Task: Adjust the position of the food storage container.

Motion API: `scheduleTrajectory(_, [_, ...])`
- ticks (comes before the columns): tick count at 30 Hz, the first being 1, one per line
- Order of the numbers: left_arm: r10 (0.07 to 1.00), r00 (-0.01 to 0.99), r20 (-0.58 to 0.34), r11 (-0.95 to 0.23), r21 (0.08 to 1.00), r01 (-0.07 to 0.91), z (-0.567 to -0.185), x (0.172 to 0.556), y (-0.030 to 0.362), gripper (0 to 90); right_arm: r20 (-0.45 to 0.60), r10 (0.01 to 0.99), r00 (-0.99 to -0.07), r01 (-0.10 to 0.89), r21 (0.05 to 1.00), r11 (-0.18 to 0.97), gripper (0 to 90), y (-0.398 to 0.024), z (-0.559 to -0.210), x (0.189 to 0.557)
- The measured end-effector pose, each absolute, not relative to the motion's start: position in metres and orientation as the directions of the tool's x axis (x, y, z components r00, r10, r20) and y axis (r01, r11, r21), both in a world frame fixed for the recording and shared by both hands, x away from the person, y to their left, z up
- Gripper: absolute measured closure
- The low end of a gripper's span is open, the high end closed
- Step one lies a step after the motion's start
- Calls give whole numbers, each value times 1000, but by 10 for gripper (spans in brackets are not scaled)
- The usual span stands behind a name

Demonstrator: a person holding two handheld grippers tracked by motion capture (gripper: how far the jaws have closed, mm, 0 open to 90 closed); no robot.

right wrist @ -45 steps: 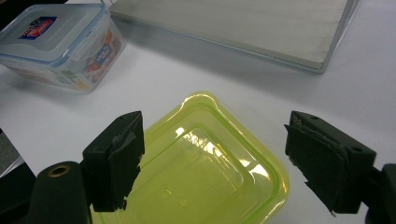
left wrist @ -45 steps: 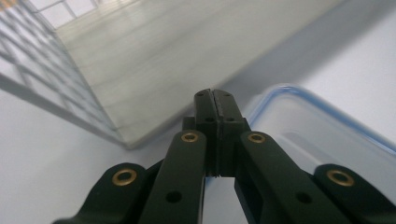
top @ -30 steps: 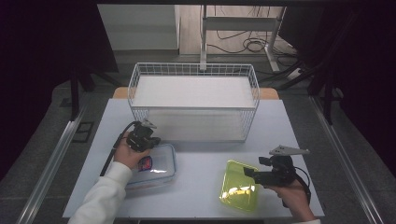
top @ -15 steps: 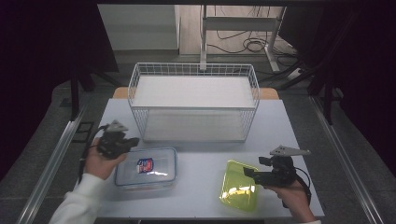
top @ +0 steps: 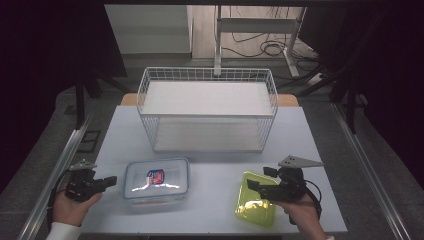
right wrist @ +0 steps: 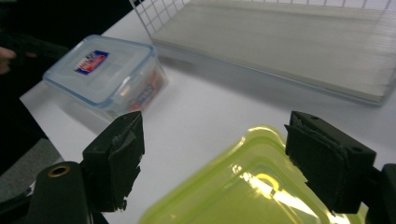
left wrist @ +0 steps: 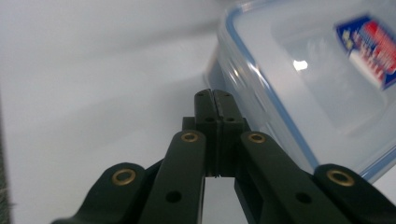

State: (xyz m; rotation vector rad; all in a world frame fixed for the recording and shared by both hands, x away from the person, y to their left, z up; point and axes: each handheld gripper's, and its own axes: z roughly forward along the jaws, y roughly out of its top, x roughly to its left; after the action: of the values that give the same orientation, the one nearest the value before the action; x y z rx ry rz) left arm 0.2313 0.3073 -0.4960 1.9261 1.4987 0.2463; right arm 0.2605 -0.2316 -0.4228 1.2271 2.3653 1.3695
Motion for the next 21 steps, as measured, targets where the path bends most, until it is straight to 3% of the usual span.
scheduleTrajectory(11, [907,331,-261,-122,589,799,-502,242,295,900,348,663,-663,590,788,177,196,-211,-409,250])
scheduleTrajectory(21, [890,366,-273,-143,594,791,-501,246,282,900,352,649,-674,586,790,180,192,-173,-408,239])
